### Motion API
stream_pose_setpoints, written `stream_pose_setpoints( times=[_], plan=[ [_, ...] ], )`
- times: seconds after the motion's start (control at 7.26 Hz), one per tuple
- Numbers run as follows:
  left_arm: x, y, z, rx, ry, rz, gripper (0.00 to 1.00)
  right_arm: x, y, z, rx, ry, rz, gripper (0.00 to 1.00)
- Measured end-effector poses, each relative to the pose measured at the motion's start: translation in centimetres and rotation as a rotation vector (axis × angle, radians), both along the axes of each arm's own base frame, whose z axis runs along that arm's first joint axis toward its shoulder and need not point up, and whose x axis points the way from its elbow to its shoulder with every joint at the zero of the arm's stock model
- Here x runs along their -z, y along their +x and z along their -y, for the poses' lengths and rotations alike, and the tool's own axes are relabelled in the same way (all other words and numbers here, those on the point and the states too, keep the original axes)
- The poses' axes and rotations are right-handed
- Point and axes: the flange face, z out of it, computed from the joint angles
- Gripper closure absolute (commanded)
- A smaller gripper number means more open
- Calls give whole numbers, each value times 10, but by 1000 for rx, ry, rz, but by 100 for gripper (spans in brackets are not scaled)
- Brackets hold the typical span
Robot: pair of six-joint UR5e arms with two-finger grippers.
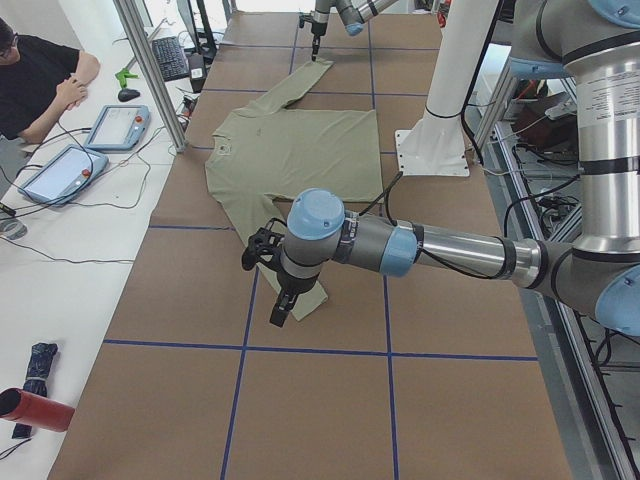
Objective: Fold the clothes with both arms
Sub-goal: 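Grasp the sleeve cuff farthest from the left arm with the right gripper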
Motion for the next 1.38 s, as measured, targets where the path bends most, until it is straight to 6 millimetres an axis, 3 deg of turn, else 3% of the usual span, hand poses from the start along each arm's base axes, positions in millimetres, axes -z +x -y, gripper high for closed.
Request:
stream_pose_setpoints(
  times=[0.41,0.69,0.83,1.1,1.38],
  plan=[
    [0,0,0,0,1,0,0,6,2,-3,-9,-6,10,100],
    [1,0,0,0,1,0,0,27,1,-1,-9,7,22,100],
    [1,0,0,0,1,0,0,48,-1,3,-9,-1,20,100],
    [1,0,0,0,2,0,0,128,-3,8,-21,-54,-8,100],
    [1,0,-1,1,2,0,0,230,-3,14,-71,-121,-35,100]
  ],
)
